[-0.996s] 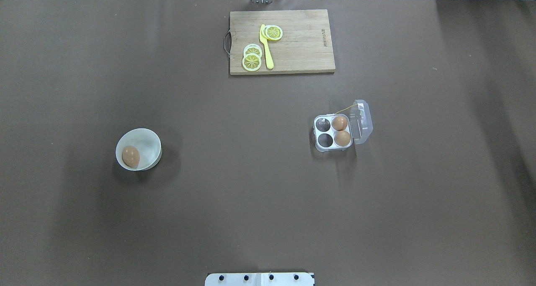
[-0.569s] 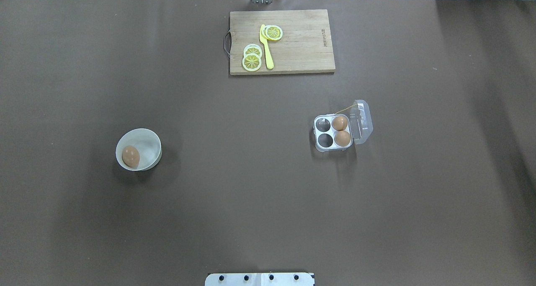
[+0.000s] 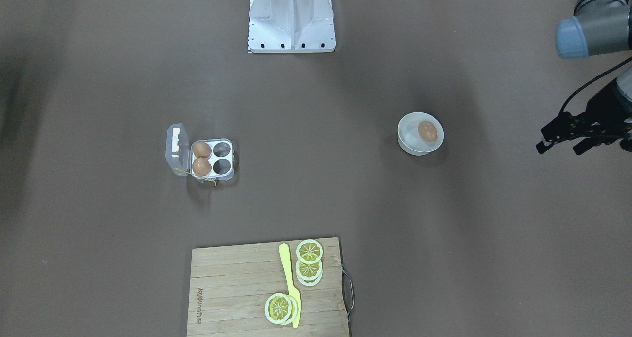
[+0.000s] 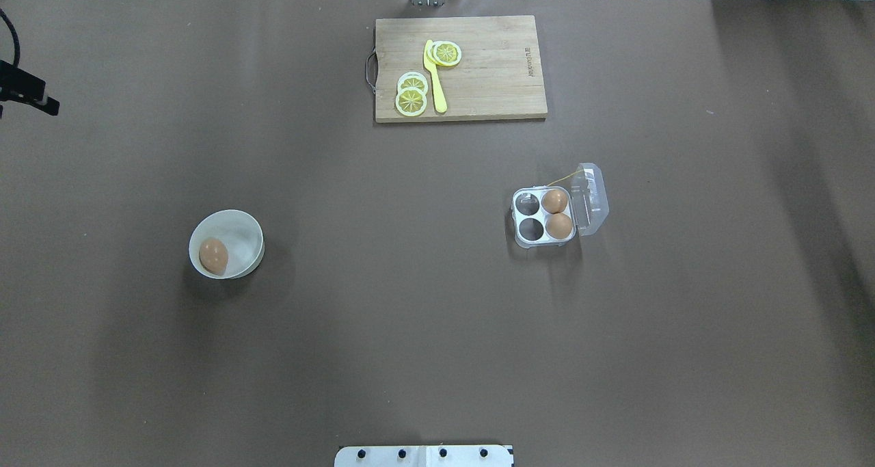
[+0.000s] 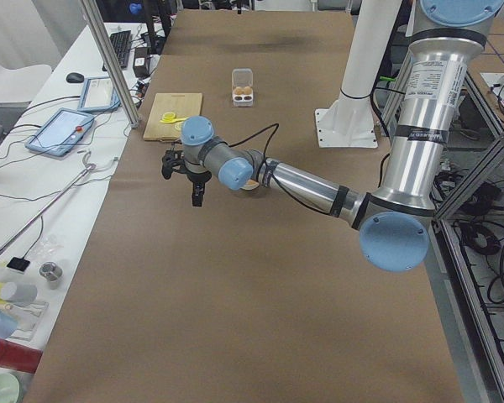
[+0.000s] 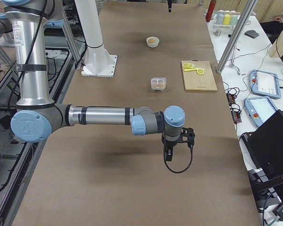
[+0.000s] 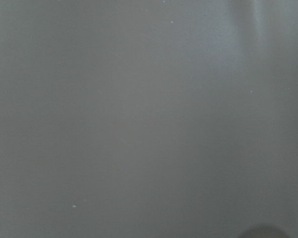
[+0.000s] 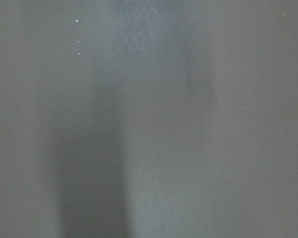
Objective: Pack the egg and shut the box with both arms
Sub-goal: 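Move the left gripper over the white bowl holding the brown egg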
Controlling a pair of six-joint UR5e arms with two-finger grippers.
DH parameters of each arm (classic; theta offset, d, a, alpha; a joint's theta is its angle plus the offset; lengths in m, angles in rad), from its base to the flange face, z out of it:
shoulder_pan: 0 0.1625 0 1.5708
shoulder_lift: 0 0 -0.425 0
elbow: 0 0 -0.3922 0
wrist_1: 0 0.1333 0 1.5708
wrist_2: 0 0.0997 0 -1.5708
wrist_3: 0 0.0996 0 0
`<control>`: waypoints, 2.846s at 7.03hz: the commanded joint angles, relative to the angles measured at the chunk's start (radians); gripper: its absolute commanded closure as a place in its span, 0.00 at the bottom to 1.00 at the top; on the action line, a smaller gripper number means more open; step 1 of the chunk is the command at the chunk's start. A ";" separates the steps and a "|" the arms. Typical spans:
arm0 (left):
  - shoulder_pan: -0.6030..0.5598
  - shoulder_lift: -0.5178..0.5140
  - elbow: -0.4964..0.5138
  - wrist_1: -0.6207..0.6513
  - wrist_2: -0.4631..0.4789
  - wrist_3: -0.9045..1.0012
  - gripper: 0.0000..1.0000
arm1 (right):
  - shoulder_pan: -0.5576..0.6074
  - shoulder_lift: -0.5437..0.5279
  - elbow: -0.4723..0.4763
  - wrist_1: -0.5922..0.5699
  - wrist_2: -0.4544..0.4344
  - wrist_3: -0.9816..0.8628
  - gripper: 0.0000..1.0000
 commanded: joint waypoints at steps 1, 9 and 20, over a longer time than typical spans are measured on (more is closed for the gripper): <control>0.075 -0.037 -0.002 -0.025 0.041 -0.125 0.03 | 0.000 0.001 0.000 -0.002 -0.002 0.002 0.00; 0.316 -0.072 -0.068 -0.064 0.182 -0.481 0.03 | 0.000 0.001 -0.011 -0.002 -0.005 0.002 0.00; 0.493 -0.090 -0.063 0.017 0.297 -0.620 0.03 | 0.000 -0.015 0.002 -0.002 0.003 0.003 0.00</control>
